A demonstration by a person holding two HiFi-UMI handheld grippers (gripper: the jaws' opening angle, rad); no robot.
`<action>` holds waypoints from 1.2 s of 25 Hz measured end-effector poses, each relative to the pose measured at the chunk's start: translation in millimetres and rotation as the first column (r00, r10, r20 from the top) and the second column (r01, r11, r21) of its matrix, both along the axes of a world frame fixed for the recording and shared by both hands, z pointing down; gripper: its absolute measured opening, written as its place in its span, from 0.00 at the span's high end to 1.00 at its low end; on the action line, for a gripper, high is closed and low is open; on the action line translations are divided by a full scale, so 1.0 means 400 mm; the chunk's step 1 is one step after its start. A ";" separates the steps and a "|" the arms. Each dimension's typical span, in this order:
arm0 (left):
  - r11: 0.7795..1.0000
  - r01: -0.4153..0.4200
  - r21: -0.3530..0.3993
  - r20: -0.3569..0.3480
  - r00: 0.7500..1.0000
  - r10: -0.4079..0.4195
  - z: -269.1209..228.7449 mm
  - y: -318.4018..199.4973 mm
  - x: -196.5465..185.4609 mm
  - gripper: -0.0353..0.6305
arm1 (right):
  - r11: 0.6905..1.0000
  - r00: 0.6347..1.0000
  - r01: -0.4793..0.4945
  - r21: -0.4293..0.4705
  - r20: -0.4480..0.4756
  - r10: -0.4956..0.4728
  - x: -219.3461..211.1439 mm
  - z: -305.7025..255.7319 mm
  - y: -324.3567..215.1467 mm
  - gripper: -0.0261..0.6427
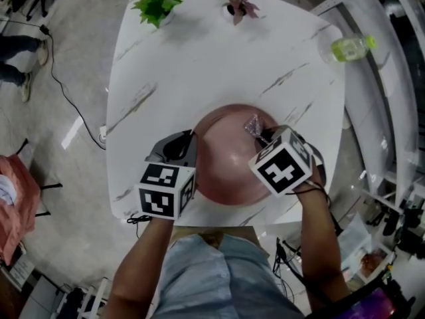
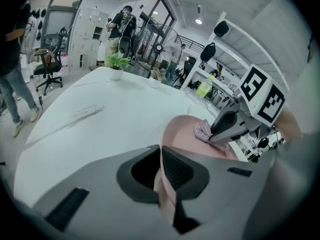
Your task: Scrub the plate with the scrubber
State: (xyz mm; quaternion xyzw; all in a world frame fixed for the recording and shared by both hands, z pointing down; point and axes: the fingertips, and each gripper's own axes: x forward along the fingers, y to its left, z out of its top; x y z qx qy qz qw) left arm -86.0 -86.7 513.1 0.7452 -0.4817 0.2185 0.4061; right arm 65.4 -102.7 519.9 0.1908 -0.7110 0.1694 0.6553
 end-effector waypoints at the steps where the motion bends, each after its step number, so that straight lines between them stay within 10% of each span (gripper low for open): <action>1: 1.000 -0.006 -0.006 0.001 1.000 0.006 0.000 0.003 0.002 0.93 | 1.000 1.000 0.014 0.003 -0.002 -0.014 -0.008 0.000 -0.006 0.88; 30: 1.000 -0.009 0.022 -0.032 0.999 0.010 0.004 -0.009 -0.001 0.93 | 0.872 0.868 0.488 -0.038 0.129 -0.480 -0.277 -0.006 0.220 0.88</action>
